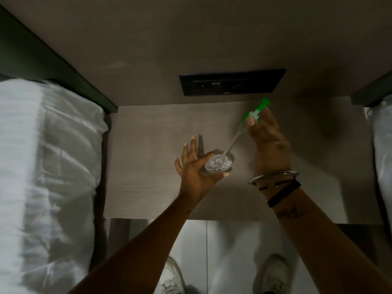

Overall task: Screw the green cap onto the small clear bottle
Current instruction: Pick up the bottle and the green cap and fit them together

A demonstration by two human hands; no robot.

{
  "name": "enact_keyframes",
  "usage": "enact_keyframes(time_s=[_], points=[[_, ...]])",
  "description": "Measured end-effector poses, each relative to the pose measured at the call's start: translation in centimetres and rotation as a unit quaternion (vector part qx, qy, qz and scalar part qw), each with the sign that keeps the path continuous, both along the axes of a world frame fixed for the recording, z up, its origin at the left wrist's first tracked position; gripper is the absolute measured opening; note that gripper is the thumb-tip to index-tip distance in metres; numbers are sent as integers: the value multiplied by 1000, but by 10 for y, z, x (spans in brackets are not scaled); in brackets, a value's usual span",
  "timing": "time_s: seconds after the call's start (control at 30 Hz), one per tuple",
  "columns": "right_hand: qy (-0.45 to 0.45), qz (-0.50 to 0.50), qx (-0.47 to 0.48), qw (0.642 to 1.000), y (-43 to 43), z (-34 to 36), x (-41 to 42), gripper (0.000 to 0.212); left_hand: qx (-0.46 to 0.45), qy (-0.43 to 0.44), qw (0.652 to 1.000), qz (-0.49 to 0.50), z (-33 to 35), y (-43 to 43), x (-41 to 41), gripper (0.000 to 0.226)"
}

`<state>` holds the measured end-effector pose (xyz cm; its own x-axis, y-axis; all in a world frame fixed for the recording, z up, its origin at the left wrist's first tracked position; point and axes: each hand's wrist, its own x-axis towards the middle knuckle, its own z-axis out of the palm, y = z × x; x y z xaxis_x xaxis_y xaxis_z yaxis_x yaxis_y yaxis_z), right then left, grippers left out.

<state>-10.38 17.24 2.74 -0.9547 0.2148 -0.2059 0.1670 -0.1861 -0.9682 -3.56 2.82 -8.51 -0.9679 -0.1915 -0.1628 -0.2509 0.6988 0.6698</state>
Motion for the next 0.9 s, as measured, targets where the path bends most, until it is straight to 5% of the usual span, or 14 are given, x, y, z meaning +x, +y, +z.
enact_keyframes(time_s=[0.2, 0.47, 0.57, 0.7, 0.83, 0.9], points=[[43, 90, 112, 989, -1, -5, 10, 25, 6, 25, 999, -20, -1, 3, -5, 74], [67, 236, 392, 887, 9, -37, 42, 34, 37, 39, 998, -16, 5, 5, -4, 56], [63, 237, 423, 872, 12, -43, 41, 35, 32, 24, 999, -20, 10, 6, -3, 58], [69, 280, 426, 858, 13, -48, 36, 71, 43, 27, 999, -21, 13, 6, -2, 55], [93, 319, 394, 857, 10, -50, 27, 39, 44, 23, 999, -13, 12, 7, -5, 54], [68, 264, 397, 876, 4, -48, 26, 42, 51, 26, 998, -10, 12, 8, -5, 49]])
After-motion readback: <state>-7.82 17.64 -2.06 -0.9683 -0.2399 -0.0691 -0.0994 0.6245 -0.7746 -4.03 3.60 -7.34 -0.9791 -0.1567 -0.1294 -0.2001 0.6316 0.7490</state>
